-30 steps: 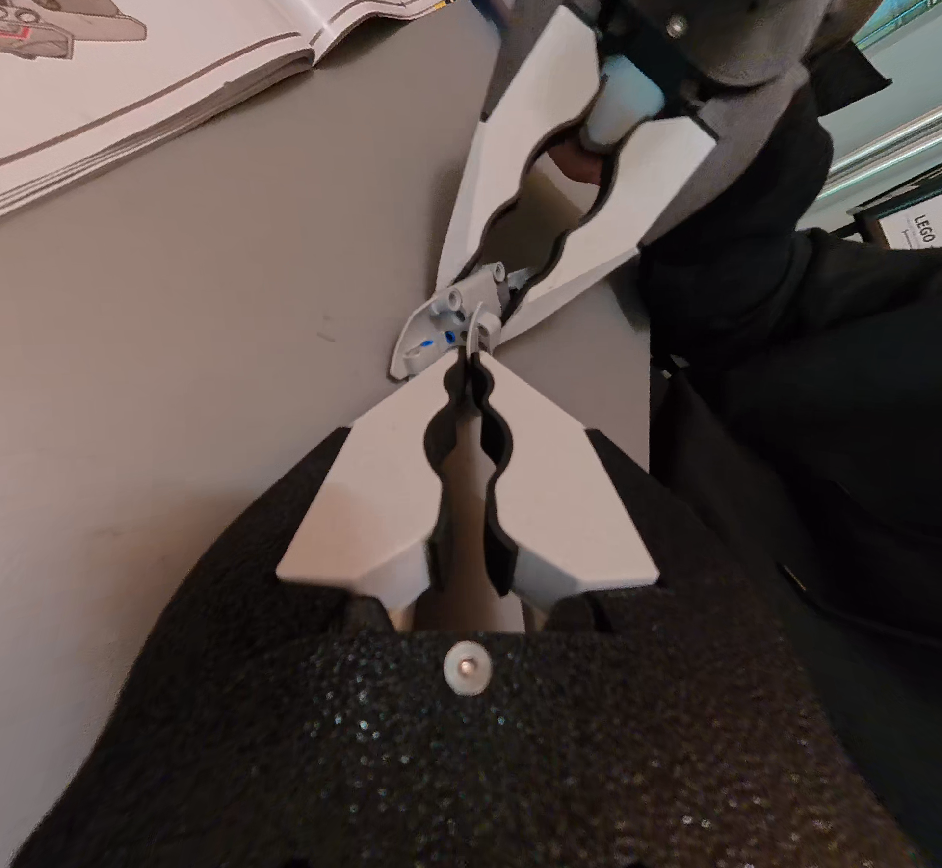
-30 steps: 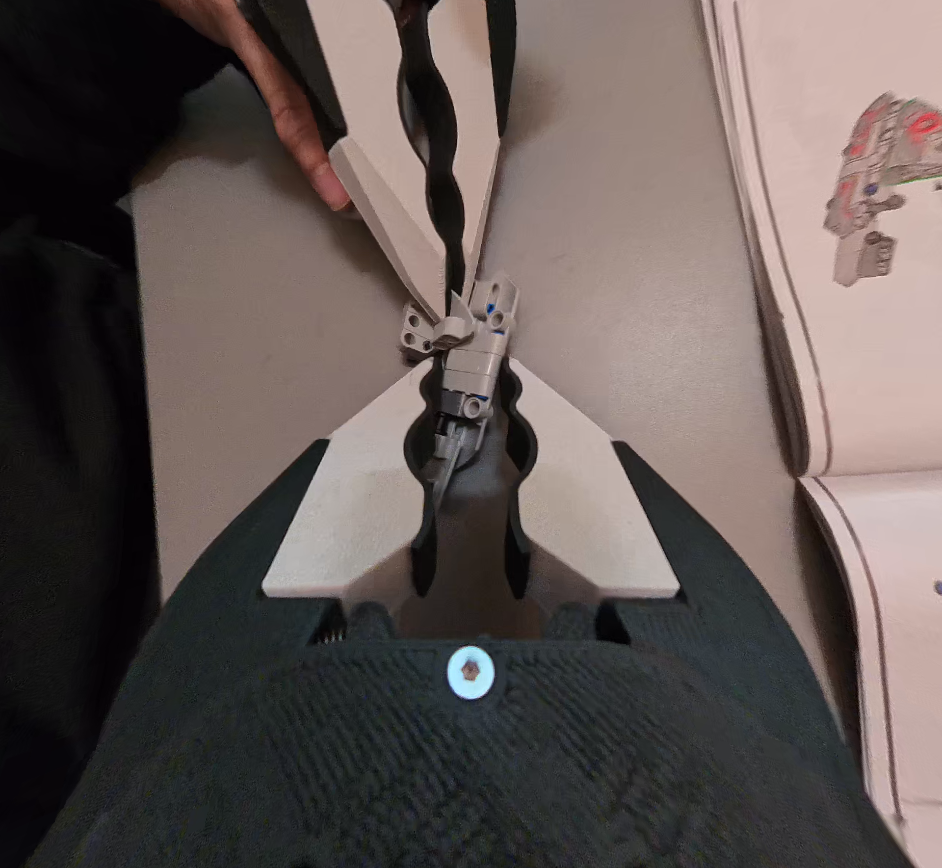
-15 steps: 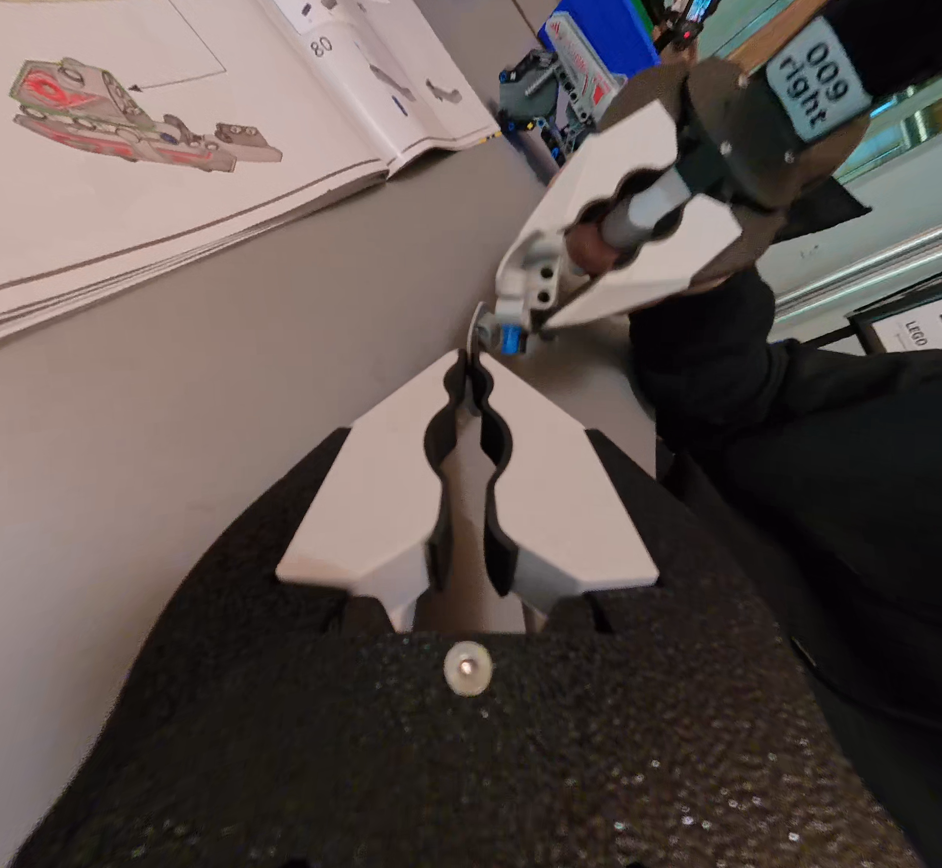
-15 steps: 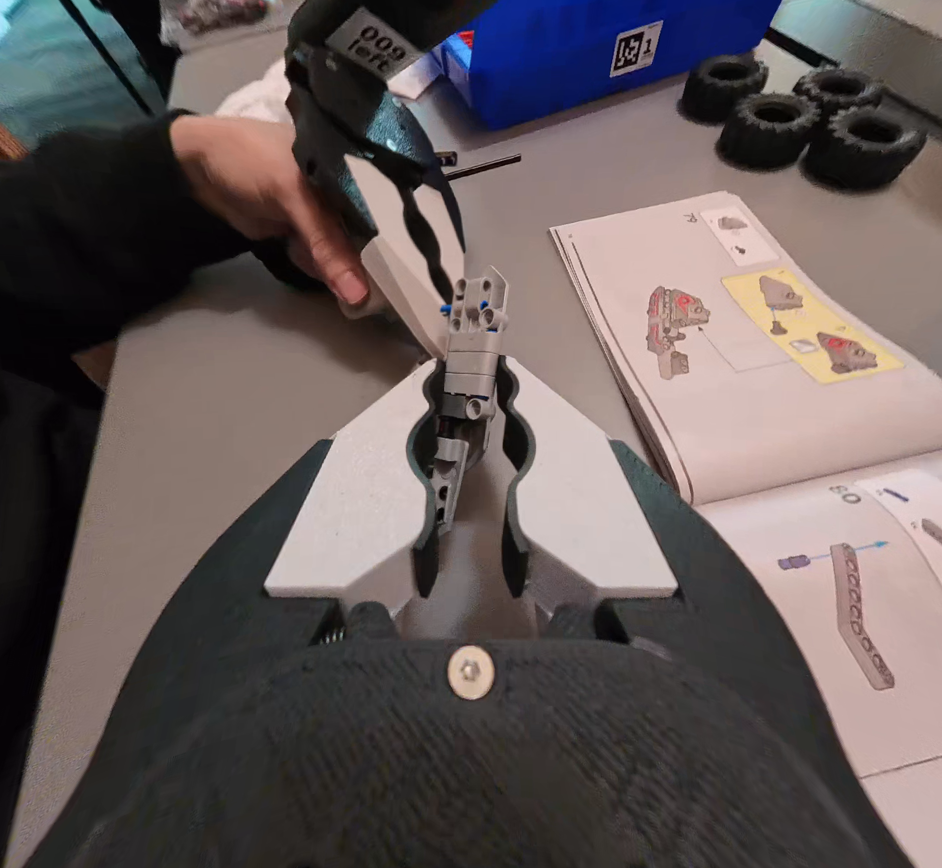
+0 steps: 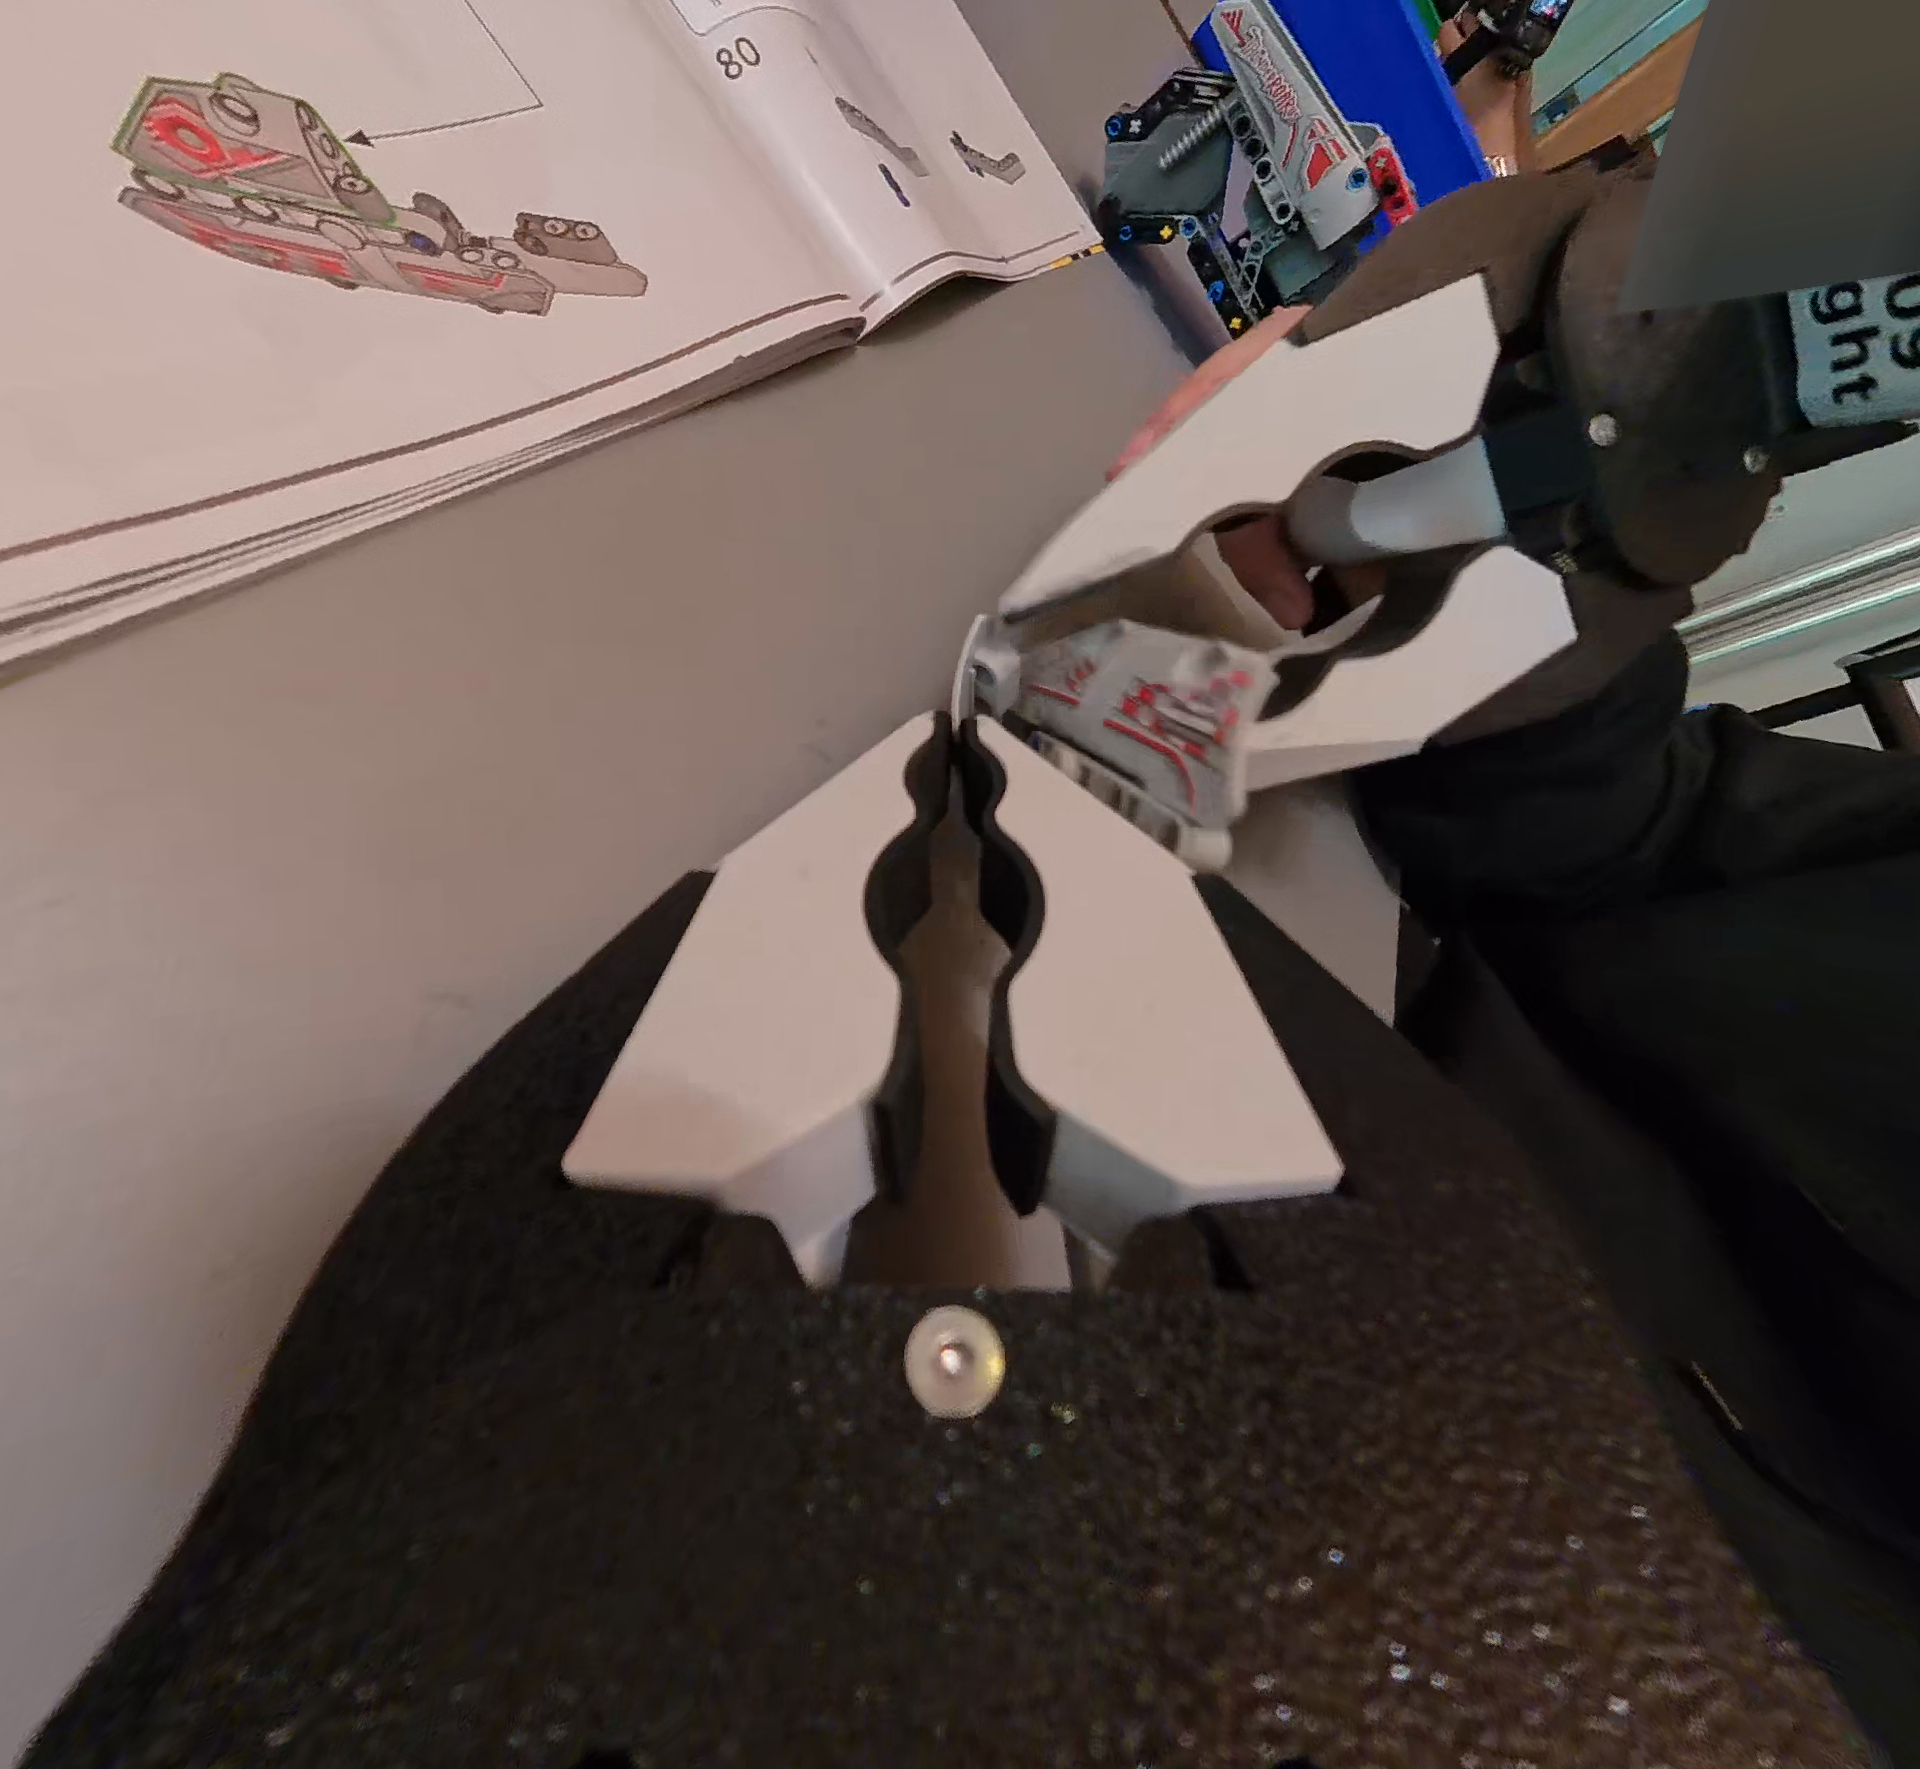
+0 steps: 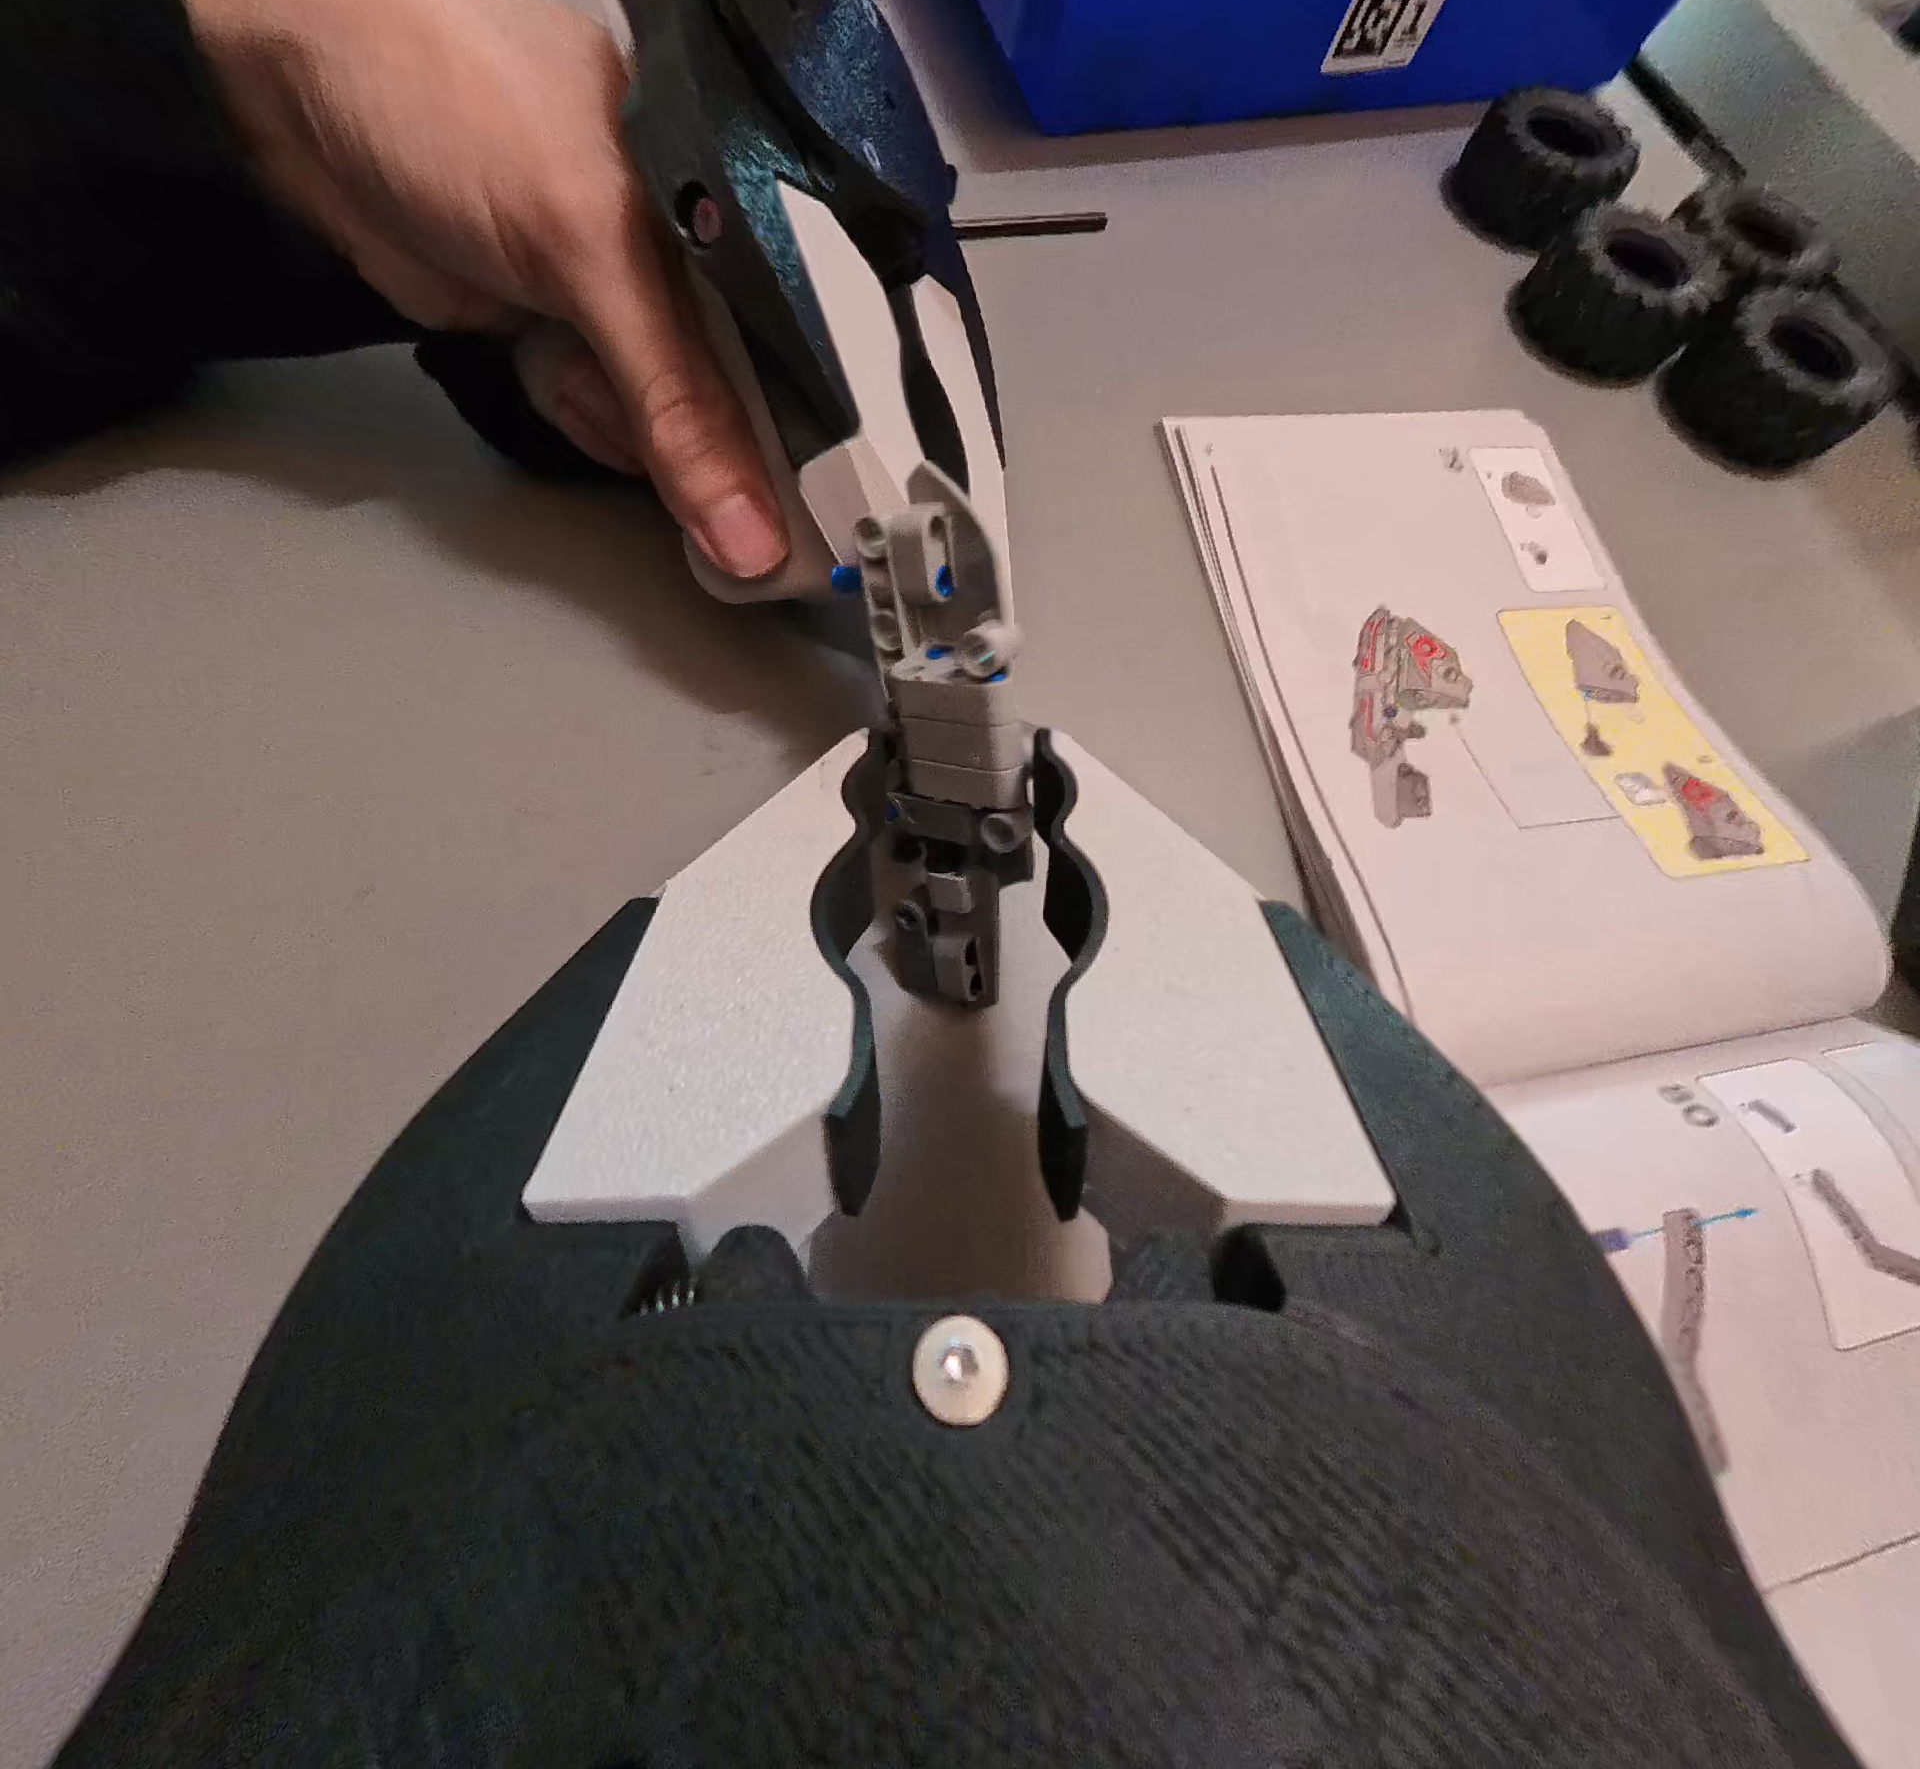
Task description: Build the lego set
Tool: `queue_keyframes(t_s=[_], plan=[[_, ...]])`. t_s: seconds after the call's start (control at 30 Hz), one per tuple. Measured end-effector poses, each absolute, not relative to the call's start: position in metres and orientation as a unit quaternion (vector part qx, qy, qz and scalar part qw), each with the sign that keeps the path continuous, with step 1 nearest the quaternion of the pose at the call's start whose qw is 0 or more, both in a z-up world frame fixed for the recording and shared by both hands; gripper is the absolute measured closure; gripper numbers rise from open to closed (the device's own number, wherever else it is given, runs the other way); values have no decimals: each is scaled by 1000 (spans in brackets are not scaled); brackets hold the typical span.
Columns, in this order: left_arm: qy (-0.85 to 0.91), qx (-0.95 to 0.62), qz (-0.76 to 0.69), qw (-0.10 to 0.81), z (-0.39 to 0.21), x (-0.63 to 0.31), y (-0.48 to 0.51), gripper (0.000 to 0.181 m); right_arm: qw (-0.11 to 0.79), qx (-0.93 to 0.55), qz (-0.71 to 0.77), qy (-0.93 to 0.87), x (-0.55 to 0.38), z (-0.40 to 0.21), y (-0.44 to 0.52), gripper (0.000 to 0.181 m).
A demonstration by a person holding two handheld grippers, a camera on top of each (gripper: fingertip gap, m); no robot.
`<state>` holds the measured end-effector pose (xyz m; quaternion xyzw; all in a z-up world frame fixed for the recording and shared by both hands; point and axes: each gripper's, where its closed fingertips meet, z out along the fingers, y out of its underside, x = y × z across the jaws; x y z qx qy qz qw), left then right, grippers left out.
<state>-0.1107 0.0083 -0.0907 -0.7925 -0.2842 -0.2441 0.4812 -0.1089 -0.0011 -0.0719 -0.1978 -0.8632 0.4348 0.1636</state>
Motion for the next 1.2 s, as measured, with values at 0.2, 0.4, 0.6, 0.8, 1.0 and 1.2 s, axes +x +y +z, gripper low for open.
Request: queue_keyframes(t_s=[0.2,0.4,0.6,0.8,1.0,1.2], plan=[[-301,-791,-203,492,-89,-127,0,181,236,-185,401,-866,-116,-69,4,162],[-258,-787,-193,526,-69,-126,-3,181,201,-313,457,-808,-128,-61,26,163],[-243,-784,-194,538,-63,-121,2,181,167,-298,469,-814,-123,-64,18,164],[-244,-774,-194,551,-61,-125,0,181,93,-287,507,-807,-119,-64,5,164],[-242,-766,-202,560,-58,-125,1,181,20,-284,580,-763,-120,-48,2,164],[-255,-763,-195,562,-60,-131,-1,181,26,-269,556,-786,-120,-58,2,166]])
